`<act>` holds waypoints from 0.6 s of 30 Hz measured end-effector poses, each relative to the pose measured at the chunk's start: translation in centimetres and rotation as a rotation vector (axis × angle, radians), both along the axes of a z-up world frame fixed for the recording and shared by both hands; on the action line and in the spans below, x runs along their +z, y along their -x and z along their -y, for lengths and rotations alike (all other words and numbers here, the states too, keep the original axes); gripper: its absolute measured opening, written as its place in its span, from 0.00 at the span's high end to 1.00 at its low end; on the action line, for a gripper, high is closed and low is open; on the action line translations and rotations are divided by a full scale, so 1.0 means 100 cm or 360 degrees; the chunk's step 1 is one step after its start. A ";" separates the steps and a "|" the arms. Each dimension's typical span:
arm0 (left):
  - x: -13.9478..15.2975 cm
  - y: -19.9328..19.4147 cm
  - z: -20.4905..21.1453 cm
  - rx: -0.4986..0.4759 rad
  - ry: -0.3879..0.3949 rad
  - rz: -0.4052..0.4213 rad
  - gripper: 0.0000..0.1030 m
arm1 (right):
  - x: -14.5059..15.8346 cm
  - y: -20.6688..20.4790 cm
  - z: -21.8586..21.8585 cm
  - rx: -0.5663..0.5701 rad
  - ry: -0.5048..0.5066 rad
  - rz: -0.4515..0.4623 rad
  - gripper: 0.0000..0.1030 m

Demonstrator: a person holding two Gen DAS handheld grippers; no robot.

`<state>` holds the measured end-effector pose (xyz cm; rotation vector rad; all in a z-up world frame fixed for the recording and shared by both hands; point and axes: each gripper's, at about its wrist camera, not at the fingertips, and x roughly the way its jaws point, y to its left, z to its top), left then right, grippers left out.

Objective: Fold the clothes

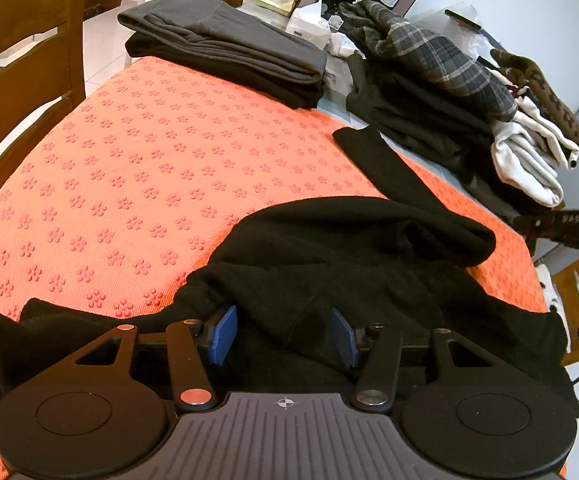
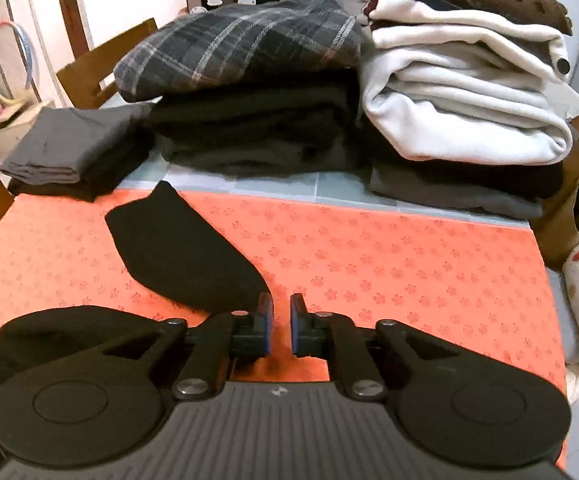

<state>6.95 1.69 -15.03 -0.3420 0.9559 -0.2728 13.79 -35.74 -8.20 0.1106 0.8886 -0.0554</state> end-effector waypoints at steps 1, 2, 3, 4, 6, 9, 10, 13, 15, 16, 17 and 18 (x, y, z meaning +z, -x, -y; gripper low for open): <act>0.000 0.000 0.000 0.0001 0.0000 0.0000 0.46 | 0.003 -0.003 -0.002 0.0040 -0.0006 0.0008 0.74; 0.000 0.000 0.000 0.0001 -0.0001 0.0000 0.46 | 0.006 -0.006 -0.004 0.0086 -0.0010 0.0014 0.73; 0.000 0.000 0.000 0.0001 -0.0002 0.0000 0.46 | 0.008 -0.013 -0.008 0.0129 -0.0017 0.0013 0.73; 0.000 0.000 0.000 0.0000 -0.0003 0.0000 0.46 | 0.009 -0.020 -0.012 0.0171 -0.0025 0.0011 0.72; 0.000 0.000 0.000 0.0000 -0.0004 -0.0001 0.46 | 0.011 -0.037 -0.021 0.0254 -0.0050 0.0004 0.72; 0.001 0.000 0.001 0.0004 -0.0006 -0.0004 0.46 | -0.001 -0.060 -0.040 0.0338 -0.0055 -0.0027 0.68; 0.001 0.000 0.001 0.0005 -0.0007 -0.0005 0.46 | -0.005 -0.067 -0.047 0.0365 -0.0056 -0.0038 0.66; 0.001 -0.001 0.002 0.0009 -0.0007 -0.0009 0.46 | -0.017 -0.090 -0.067 0.0446 -0.0057 -0.0071 0.63; 0.001 -0.001 0.001 0.0012 -0.0005 -0.0012 0.46 | -0.025 -0.106 -0.080 0.0500 -0.0058 -0.0093 0.63; 0.001 -0.001 0.001 0.0015 -0.0004 -0.0013 0.46 | -0.029 -0.113 -0.087 0.0526 -0.0058 -0.0104 0.63; 0.001 -0.001 0.002 0.0018 -0.0004 -0.0014 0.46 | -0.034 -0.121 -0.094 0.0553 -0.0059 -0.0114 0.63; 0.001 -0.001 0.002 0.0019 -0.0005 -0.0014 0.46 | -0.038 -0.129 -0.100 0.0580 -0.0059 -0.0125 0.62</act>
